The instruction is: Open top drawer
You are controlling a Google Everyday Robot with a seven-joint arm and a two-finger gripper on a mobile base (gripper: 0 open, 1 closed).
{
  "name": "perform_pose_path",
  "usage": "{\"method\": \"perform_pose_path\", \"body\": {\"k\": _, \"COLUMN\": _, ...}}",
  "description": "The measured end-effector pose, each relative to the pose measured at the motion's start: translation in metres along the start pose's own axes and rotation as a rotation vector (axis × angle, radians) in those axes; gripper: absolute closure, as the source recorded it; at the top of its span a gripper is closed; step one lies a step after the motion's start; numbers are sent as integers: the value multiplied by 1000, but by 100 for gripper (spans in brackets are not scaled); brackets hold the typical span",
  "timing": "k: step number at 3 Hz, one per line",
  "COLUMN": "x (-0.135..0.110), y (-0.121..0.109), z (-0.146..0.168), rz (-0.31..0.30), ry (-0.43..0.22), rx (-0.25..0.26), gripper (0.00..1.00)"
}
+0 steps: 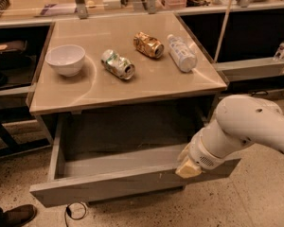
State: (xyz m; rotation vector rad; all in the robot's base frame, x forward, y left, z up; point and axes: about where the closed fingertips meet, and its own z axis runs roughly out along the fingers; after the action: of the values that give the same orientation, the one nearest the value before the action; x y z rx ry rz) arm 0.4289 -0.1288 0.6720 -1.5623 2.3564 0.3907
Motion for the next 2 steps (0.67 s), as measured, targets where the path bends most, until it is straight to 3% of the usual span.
{"method": "perform_pose_path", "body": {"k": 2, "x": 13, "y": 20, "z": -4, "rz": 24, "ry": 23, "rx": -2, "gripper": 100}}
